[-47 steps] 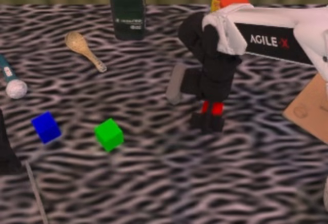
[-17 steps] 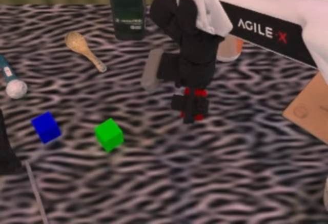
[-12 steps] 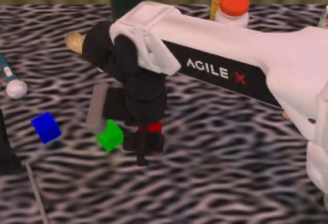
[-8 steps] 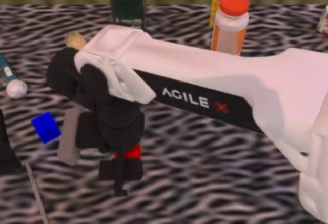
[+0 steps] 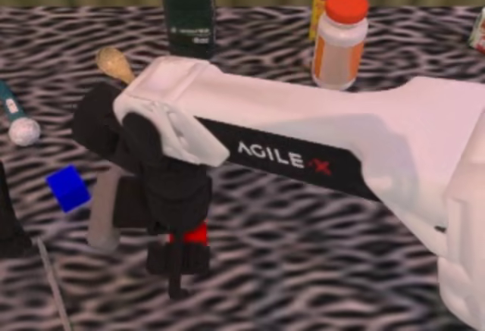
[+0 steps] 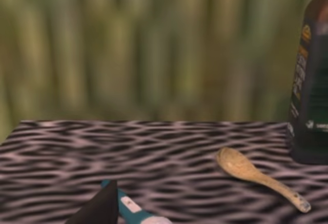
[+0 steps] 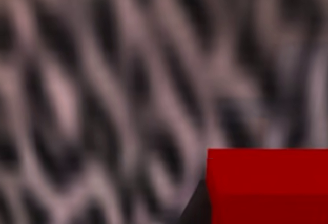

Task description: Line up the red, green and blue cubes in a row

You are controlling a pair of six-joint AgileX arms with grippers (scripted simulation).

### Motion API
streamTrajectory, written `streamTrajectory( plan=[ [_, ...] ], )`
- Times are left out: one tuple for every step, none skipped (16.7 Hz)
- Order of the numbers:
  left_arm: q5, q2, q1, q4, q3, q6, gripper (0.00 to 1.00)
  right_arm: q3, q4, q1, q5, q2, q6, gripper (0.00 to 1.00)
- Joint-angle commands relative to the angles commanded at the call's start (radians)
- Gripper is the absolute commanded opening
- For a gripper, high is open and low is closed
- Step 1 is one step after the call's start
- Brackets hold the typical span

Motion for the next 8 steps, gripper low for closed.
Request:
streamTrajectory(
  plan=[
    [0.000, 0.000, 0.000, 0.000, 0.000, 0.000, 1.00, -0.030, 0.045, 0.000, 0.000, 0.007, 0.000, 0.00],
    [0.000, 0.000, 0.000, 0.000, 0.000, 0.000, 1.00, -0.063, 0.090, 0.002, 0.001, 0.014, 0.000, 0.00],
    [0.000, 0.000, 0.000, 0.000, 0.000, 0.000, 1.00, -0.094, 0.125, 0.003, 0.000, 0.022, -0.001, 0.00],
    [0.000, 0.000, 0.000, 0.000, 0.000, 0.000, 1.00, -0.118, 0.150, 0.005, 0.000, 0.029, -0.001, 0.00],
    [0.000, 0.000, 0.000, 0.000, 0.000, 0.000, 1.00, -0.131, 0.164, 0.006, 0.000, 0.034, -0.001, 0.00],
    [0.000, 0.000, 0.000, 0.000, 0.000, 0.000, 1.00, -0.134, 0.167, 0.006, 0.000, 0.036, -0.002, 0.00],
    [0.000, 0.000, 0.000, 0.000, 0.000, 0.000, 1.00, -0.134, 0.167, 0.006, 0.000, 0.036, -0.002, 0.00],
    [0.000, 0.000, 0.000, 0.000, 0.000, 0.000, 1.00, -0.134, 0.167, 0.006, 0.000, 0.036, -0.002, 0.00]
  ],
)
